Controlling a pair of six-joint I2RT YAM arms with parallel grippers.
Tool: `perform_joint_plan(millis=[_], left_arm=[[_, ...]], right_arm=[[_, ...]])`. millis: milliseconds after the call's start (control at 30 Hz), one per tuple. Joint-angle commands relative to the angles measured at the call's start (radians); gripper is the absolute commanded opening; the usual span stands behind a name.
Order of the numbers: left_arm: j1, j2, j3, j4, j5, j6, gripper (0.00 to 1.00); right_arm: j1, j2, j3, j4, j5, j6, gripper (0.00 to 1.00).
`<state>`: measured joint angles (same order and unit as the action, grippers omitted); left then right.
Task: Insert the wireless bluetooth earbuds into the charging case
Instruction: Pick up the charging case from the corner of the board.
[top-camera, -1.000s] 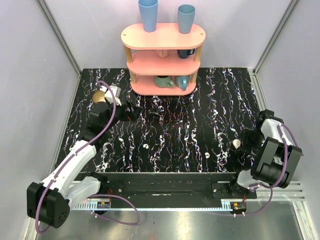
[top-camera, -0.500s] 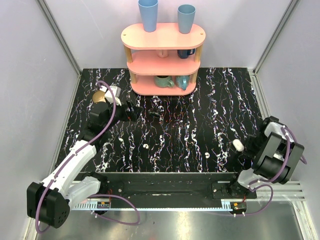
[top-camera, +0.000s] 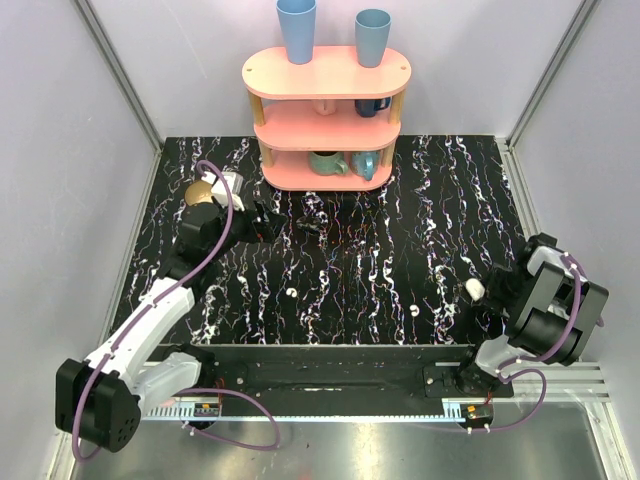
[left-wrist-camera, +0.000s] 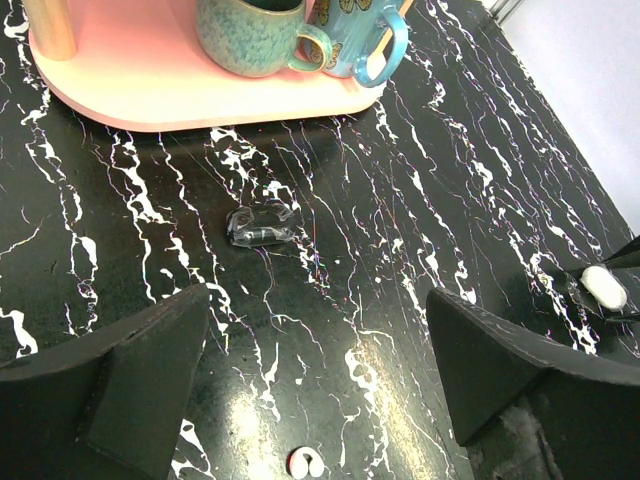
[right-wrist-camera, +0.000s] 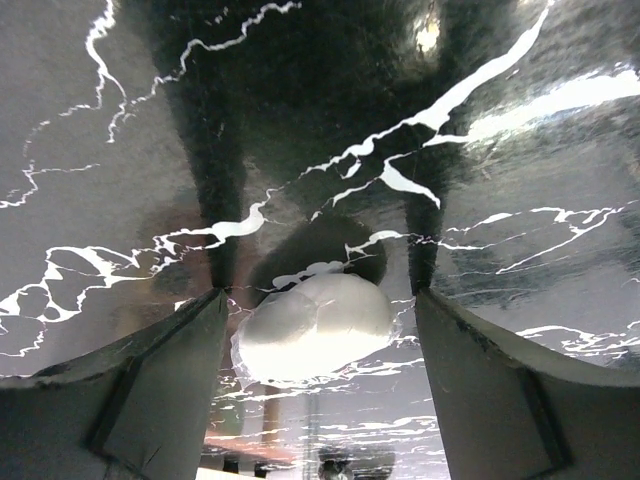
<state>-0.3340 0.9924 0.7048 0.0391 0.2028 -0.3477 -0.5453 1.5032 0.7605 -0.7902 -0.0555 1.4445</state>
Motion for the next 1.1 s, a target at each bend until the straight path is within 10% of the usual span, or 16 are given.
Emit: perform_joint_plan(millis=[0,600,900,1067], left_arm=[[0.004,0.005,0.025,0.036,0.021,-0.01,0.94],[0.004,-0.001,0.022,0.027,0.026,-0.011,0.94],[0.004,0.006,0.036,0.033,0.04,-0.043,0.95],[0.004,0.009,0.038,0.044,0.058,-0.053,0.95]], right_arm=[[-0.001,0.02,-0.041,0.039,-0.007,0.024,0.82],[-0.001,0.015,-0.021,0.11,0.051,-0.133,0.28],[0.002,-0.211,-0.064,0.318,-0.167,-0.349,0.0],[0.06,-0.345,0.014,0.347,-0.239,-0.423,0.0]])
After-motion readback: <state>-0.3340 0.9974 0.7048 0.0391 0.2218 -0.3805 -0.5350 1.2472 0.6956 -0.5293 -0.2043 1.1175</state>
